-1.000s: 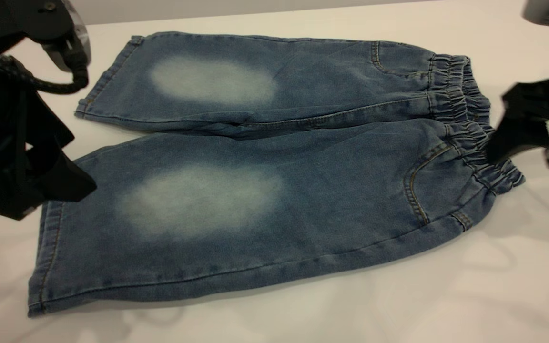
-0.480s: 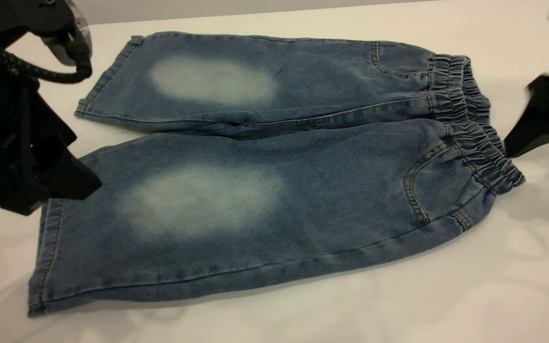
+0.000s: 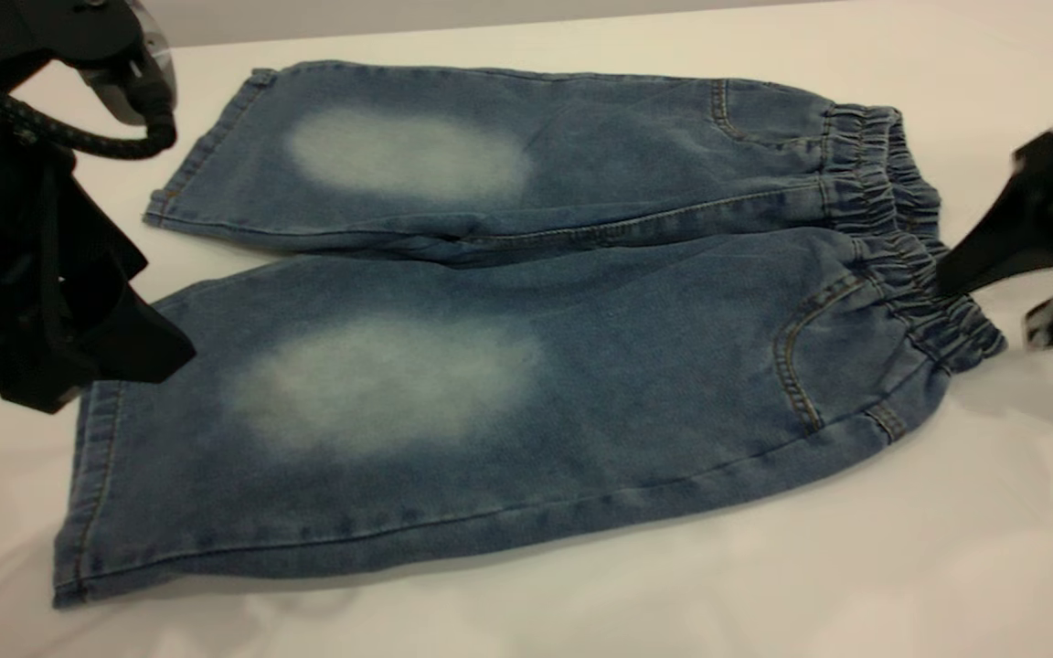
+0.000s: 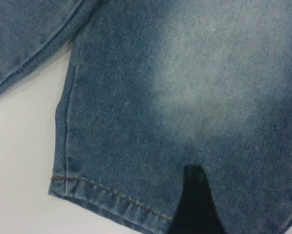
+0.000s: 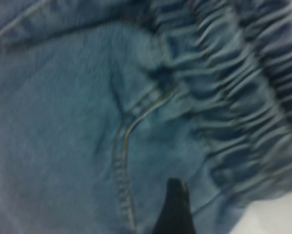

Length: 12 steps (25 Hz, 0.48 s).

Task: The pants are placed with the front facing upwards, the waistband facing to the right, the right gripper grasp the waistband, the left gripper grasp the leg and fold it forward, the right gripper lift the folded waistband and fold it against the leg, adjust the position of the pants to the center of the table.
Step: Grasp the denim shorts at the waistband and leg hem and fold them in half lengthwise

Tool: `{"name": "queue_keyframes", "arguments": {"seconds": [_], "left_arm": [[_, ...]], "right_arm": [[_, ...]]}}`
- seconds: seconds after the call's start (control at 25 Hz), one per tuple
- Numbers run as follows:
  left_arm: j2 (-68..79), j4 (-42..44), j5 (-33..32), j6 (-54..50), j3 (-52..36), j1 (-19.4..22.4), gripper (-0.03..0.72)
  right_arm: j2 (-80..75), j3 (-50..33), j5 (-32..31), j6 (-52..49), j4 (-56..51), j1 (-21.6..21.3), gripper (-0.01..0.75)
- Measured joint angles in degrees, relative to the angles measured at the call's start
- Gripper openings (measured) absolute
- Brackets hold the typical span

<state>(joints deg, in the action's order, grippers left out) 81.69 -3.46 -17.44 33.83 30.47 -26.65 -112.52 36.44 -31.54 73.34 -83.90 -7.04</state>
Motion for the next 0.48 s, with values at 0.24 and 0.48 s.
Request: {"name": "queue_keyframes", "arguments": {"seconds": [0.24,0.48], "left_arm": [[0.0,0.0,-0.14,0.0,0.0,0.0,0.468],[0.0,0.0,-0.14,0.0,0.0,0.0,0.468]], "right_arm": [[-1.28,0.06,1.57,3.86,-3.85,-1.27,0.517],[-3.73,0.06,0.96,3.93,-3.17,-3.72,0.517]]}}
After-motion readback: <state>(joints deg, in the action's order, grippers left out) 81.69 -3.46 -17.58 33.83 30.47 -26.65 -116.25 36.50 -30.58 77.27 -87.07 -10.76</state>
